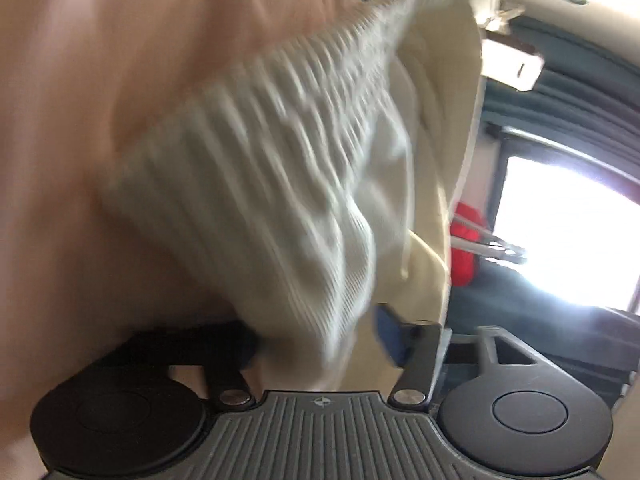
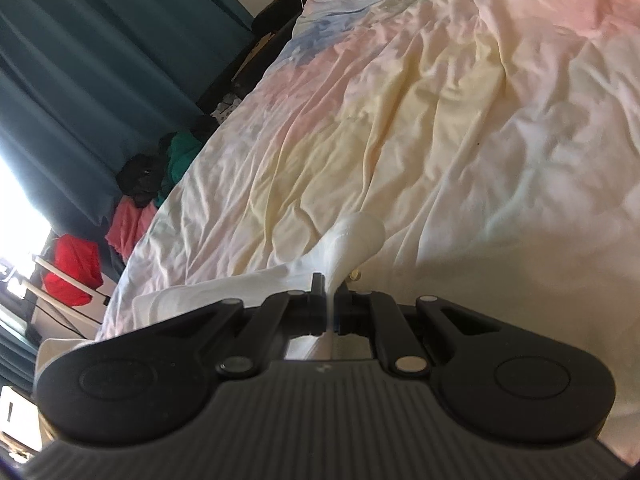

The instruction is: Fold clothes

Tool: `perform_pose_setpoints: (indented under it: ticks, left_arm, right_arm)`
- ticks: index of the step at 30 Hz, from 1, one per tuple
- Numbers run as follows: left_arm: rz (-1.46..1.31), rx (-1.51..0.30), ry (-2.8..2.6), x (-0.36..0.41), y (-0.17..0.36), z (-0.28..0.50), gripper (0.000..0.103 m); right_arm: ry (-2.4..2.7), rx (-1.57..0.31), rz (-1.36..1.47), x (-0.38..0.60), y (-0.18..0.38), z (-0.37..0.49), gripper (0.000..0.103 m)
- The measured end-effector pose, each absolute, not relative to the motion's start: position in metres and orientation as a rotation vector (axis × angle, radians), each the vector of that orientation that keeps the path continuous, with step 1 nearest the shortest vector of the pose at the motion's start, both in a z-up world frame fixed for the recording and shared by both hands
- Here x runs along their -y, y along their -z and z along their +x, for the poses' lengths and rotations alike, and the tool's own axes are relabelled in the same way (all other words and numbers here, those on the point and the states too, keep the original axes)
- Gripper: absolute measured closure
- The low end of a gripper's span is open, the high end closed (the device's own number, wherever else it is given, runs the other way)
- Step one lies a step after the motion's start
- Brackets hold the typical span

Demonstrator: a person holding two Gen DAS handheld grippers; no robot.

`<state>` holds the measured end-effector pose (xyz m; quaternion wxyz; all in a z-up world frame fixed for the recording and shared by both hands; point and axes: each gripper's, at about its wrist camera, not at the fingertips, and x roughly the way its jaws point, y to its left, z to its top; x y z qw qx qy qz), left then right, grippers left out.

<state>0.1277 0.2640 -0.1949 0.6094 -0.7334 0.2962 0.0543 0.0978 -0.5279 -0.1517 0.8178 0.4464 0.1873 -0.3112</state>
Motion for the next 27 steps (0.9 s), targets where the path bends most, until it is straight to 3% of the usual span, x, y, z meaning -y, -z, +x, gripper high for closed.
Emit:
perform_pose_setpoints:
  ticks: [3, 8, 11, 15, 20, 27]
  left_arm:
    - [-1.583, -0.696, -0.171, -0.281, 0.18, 0.118, 0.083]
    - [-1.345, -0.597, -0.229, -0.295, 0.126, 0.096, 0.09]
    - [-1.285, -0.432, -0.251, -0.305, 0.088, 0.059, 0.091]
    - [-1.324, -0.3, -0.278, -0.309, 0.083, 0.013, 0.092]
    - [-1.41, -0.339, -0.369, -0.294, 0.112, 0.0, 0.092]
    - [-1.394, -0.396, -0.386, -0.312, 0.111, -0.006, 0.092]
  right_arm:
    - [0.685, -0.393, 0.974, 0.529, 0.155, 0.1, 0.097]
    - [0.698, -0.382, 0.99, 0.529, 0.157, 0.1, 0.097]
    - [0.695, -0.38, 1.005, 0.531, 0.157, 0.097, 0.097]
    - [0.703, -0.404, 1.034, 0.532, 0.159, 0.095, 0.097]
    - [0.694, -0.422, 1.004, 0.534, 0.156, 0.091, 0.097]
    - [0.726, -0.409, 1.061, 0.544, 0.156, 0.078, 0.097]
